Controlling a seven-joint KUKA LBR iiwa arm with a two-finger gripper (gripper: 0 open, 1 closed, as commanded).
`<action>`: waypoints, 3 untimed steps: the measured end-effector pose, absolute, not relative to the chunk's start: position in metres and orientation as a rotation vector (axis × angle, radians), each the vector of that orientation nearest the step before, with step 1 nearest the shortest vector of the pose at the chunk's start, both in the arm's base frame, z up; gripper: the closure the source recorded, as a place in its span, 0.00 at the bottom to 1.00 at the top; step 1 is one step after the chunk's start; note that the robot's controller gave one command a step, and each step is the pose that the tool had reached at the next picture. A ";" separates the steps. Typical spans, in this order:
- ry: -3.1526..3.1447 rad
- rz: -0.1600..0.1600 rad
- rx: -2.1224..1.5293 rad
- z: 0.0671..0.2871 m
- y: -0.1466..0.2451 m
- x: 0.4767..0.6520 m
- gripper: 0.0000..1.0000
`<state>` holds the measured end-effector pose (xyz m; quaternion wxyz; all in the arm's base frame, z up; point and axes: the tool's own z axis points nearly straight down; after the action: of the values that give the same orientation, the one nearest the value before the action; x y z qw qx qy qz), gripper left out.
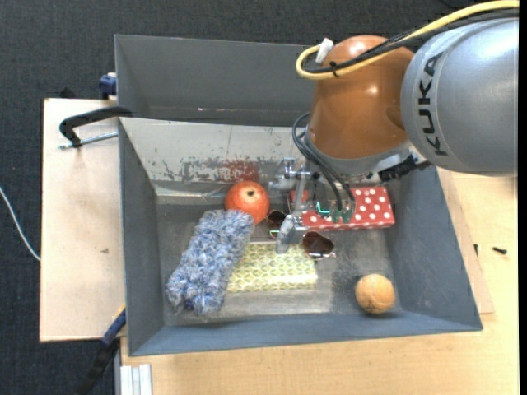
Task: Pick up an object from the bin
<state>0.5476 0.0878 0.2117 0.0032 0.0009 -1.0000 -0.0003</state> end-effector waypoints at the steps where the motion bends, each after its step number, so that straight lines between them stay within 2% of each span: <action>1: -3.143 -0.003 0.001 0.216 0.087 0.549 0.00; 2: -3.127 -0.002 0.293 0.110 0.124 0.514 1.00; 3: -3.128 -0.002 0.292 0.111 0.124 0.515 1.00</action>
Offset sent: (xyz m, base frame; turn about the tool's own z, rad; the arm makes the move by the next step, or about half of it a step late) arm -0.0335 0.0355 -0.1016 -0.1851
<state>0.5146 0.1241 0.1107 -0.0002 0.0929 -0.9957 -0.0007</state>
